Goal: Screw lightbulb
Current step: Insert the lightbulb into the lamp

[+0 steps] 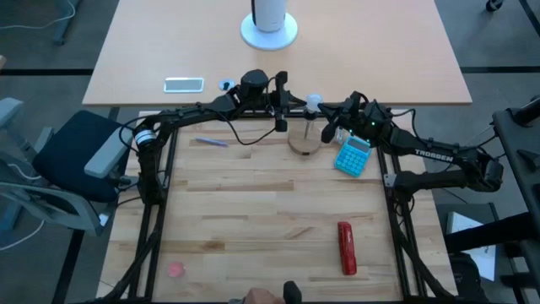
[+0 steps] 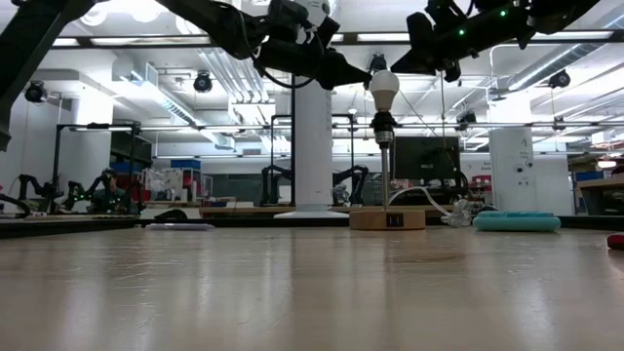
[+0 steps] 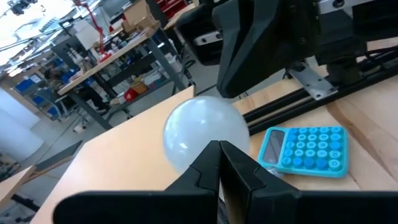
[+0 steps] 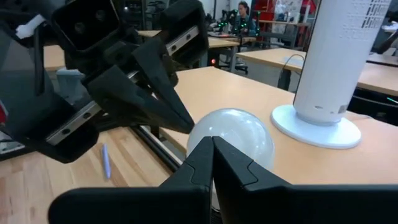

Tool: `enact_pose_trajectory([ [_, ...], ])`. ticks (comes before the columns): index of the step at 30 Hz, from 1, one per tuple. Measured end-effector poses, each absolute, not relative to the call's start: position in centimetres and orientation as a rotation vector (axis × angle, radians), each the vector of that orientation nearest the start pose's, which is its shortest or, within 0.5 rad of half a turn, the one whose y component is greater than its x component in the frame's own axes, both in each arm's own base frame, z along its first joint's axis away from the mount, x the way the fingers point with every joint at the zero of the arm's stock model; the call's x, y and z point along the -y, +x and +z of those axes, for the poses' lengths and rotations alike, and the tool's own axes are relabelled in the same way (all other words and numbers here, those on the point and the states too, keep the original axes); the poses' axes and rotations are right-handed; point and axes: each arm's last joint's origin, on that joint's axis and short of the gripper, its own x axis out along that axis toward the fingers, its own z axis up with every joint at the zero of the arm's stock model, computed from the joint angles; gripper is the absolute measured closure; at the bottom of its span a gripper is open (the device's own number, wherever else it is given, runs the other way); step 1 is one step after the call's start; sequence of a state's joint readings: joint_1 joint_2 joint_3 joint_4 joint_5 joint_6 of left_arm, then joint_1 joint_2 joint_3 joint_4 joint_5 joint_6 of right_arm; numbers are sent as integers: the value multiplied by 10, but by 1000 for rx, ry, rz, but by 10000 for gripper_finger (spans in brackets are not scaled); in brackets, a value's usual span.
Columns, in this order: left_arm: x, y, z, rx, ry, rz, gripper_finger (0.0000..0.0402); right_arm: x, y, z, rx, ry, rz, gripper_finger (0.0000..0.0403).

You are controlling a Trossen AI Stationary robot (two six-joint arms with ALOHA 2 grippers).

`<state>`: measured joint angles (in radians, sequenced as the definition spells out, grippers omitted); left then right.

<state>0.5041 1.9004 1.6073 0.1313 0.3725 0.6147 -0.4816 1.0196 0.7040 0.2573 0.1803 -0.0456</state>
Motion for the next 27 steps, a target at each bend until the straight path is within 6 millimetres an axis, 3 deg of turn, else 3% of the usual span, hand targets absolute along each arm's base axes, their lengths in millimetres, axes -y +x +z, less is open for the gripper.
enact_pose_trajectory([
  [7,-207,389,337,-218,543,131,401,109,195,307,-68,-27,-710,401],
  [15,-207,389,336,-226,572,118,401,110,190,305,-103,0,-797,401],
  [27,-207,389,331,-237,570,110,401,117,203,294,-129,10,-789,401],
])
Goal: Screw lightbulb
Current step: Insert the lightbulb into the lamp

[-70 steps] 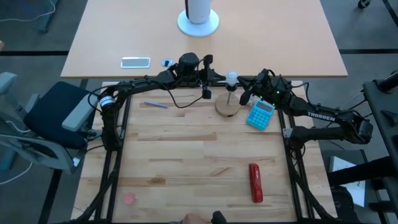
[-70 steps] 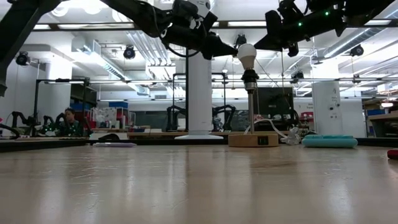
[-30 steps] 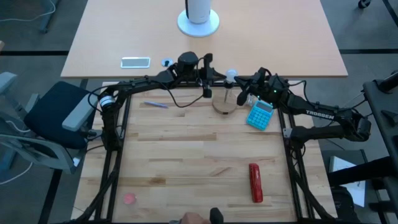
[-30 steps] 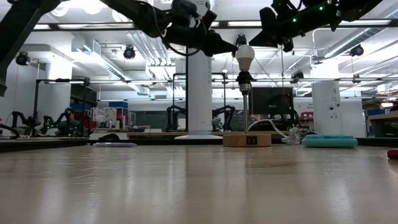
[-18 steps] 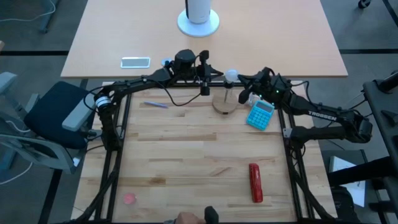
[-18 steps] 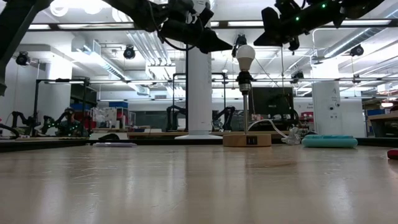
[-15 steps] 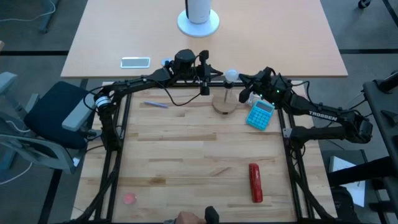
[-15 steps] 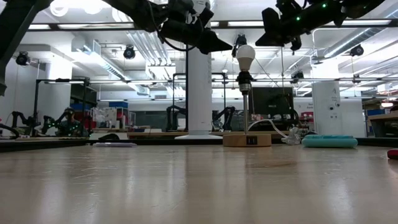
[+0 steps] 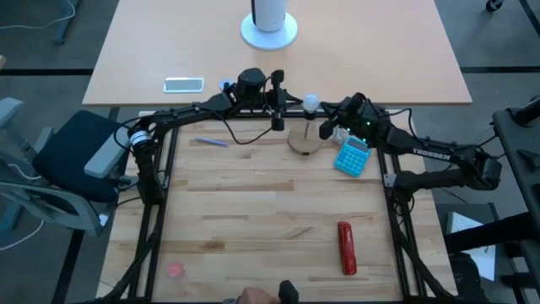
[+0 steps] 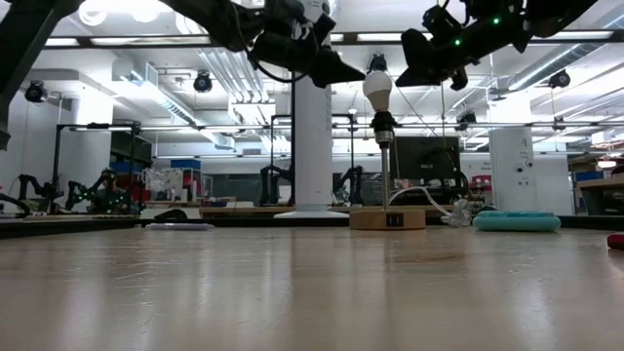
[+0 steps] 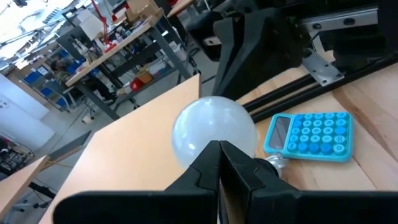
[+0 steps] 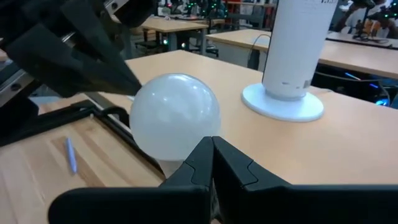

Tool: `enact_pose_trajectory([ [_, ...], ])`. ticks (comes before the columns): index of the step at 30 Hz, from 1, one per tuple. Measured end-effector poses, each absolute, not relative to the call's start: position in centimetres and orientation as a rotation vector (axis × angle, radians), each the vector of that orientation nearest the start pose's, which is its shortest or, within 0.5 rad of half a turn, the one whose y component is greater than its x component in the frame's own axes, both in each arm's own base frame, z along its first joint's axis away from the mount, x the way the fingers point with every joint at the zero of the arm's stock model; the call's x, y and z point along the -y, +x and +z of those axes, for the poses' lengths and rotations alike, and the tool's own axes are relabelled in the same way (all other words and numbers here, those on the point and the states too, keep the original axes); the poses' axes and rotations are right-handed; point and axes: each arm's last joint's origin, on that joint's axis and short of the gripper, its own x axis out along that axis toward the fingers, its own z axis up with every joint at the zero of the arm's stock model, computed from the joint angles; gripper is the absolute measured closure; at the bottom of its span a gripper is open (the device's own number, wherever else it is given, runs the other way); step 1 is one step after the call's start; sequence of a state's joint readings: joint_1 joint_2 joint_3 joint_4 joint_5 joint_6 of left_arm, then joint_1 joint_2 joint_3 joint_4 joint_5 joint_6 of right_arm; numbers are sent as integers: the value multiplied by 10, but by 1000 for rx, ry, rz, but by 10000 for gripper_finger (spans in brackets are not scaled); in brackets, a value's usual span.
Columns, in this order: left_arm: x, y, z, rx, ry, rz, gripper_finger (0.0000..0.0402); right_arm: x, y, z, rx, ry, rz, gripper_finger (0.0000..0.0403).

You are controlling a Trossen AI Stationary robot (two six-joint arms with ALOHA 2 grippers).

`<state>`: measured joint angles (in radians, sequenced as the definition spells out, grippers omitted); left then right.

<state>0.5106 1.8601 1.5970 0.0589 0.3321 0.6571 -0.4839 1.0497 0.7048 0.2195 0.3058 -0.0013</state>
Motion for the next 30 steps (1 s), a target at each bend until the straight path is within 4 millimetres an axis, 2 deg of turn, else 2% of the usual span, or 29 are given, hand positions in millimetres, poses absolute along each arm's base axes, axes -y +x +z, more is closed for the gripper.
enact_pose_trajectory([
  [16,-212,395,320,-242,560,111,401,117,204,306,-109,-22,-789,401],
  [30,-212,396,321,-238,558,112,401,117,205,307,-108,-18,-761,401],
])
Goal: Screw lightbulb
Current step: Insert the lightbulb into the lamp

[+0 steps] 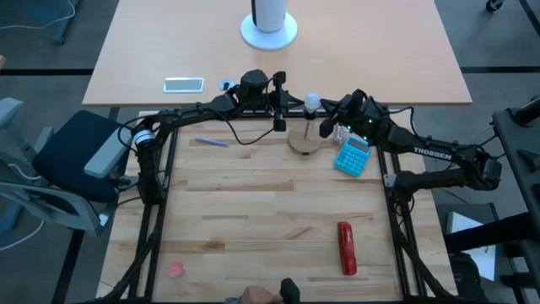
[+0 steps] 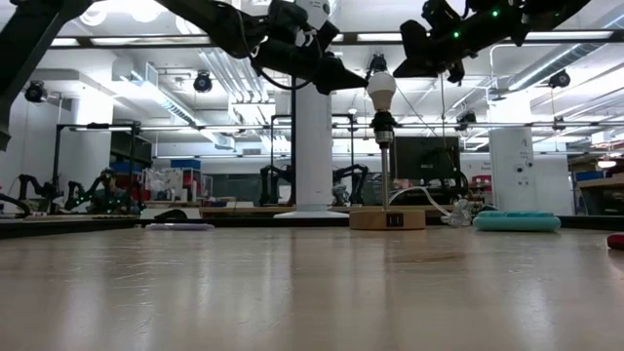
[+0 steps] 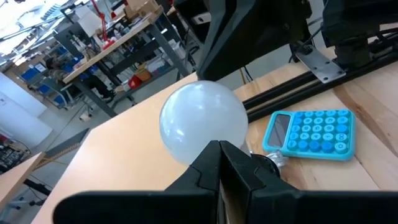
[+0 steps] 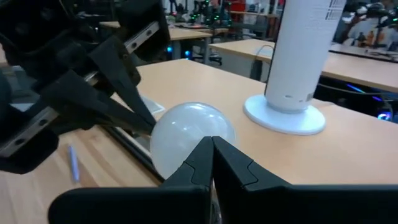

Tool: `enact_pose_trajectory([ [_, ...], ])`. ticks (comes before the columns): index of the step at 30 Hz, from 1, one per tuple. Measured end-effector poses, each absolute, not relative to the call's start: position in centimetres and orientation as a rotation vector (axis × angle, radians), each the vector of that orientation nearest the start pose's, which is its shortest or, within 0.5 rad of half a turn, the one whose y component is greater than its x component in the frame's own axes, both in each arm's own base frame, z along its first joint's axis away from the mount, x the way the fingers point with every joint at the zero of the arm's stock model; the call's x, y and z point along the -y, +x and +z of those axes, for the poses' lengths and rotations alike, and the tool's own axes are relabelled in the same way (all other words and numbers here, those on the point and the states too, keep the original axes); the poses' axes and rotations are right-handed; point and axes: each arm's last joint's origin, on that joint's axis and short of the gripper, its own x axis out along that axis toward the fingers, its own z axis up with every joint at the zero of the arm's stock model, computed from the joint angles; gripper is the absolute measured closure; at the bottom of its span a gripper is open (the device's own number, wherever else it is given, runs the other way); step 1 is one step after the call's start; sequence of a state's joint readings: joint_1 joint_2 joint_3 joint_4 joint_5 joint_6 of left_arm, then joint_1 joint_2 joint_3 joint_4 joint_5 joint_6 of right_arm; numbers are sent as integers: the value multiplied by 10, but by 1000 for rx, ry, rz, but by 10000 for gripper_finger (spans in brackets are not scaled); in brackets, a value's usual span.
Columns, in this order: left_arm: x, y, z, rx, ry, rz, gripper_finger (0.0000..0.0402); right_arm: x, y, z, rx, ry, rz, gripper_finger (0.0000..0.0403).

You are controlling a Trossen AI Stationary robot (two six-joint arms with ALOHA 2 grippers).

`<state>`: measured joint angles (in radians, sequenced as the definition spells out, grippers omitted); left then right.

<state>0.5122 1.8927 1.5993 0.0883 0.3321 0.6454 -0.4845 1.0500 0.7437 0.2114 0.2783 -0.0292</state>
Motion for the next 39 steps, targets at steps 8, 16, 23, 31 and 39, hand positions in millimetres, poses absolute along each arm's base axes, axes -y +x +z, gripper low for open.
enact_pose_trajectory([
  [8,-212,395,322,-232,569,116,401,115,206,306,-100,14,-715,401],
  [16,-213,394,325,-247,584,164,401,112,205,308,-93,17,-705,401],
  [23,-207,387,333,-262,572,129,401,109,195,317,-127,12,-767,401],
  [31,-209,392,325,-248,571,78,401,116,200,307,-183,18,-801,401],
  [39,-213,397,315,-261,558,92,401,119,209,301,-211,25,-793,401],
])
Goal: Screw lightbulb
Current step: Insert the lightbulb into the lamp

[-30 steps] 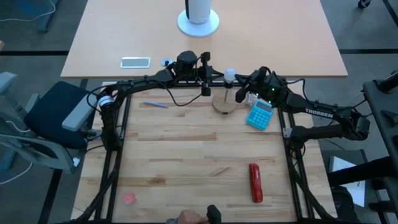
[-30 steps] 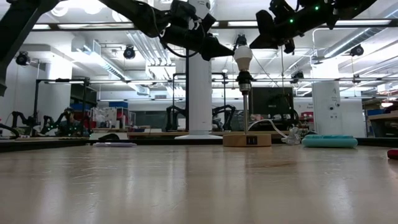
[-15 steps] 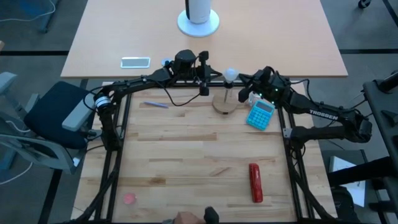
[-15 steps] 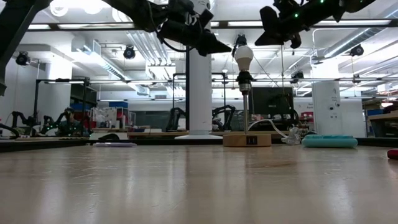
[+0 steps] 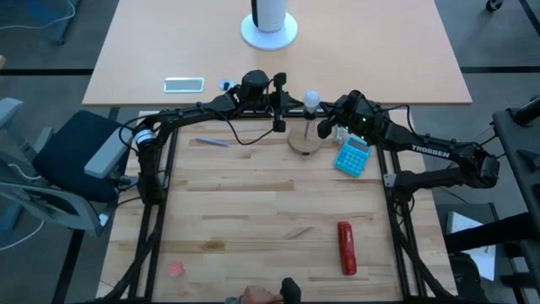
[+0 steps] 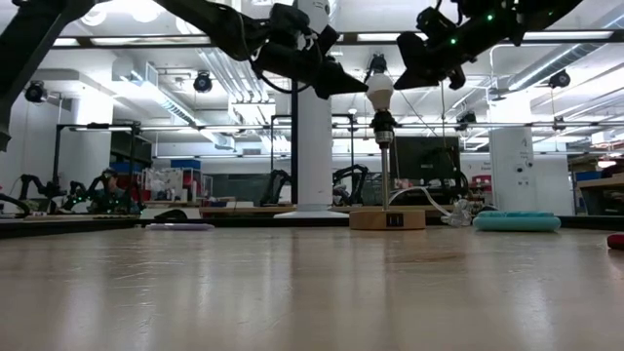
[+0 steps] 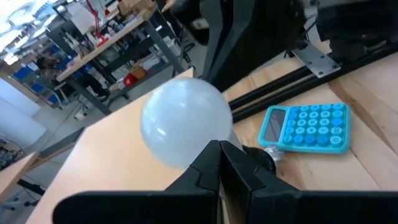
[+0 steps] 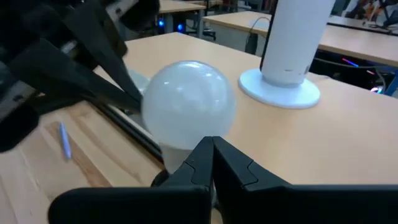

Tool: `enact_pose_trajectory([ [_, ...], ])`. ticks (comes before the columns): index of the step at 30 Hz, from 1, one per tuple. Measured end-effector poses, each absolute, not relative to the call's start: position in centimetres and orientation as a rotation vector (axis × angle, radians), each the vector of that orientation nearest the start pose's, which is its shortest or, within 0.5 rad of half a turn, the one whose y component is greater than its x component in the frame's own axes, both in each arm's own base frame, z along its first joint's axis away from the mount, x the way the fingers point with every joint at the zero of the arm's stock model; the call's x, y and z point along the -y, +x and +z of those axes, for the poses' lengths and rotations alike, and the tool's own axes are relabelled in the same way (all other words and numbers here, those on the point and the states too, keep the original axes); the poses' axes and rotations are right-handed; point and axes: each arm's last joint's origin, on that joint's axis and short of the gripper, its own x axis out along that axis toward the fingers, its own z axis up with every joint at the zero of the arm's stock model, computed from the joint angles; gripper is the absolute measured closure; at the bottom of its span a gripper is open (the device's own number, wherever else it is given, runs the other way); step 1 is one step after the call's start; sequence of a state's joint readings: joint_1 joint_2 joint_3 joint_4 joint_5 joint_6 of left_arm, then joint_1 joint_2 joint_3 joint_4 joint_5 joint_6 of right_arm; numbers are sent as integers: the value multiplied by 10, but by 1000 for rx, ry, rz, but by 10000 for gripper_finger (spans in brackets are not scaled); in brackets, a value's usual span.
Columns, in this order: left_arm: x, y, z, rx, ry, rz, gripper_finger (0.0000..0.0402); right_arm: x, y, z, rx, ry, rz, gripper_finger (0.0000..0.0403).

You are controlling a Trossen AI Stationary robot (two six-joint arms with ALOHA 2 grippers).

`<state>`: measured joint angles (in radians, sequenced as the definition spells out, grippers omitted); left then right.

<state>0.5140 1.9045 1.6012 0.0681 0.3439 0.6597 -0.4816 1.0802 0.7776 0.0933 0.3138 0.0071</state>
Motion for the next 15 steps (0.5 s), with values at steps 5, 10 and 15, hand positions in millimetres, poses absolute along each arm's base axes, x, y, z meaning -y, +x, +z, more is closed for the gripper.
enact_pose_trajectory([
  [5,-214,397,314,-262,556,99,401,116,210,302,-206,27,-774,401],
  [10,-214,397,314,-264,555,98,401,114,210,302,-209,34,-767,401],
  [15,-213,391,317,-343,559,162,401,115,209,301,-219,30,-808,401],
])
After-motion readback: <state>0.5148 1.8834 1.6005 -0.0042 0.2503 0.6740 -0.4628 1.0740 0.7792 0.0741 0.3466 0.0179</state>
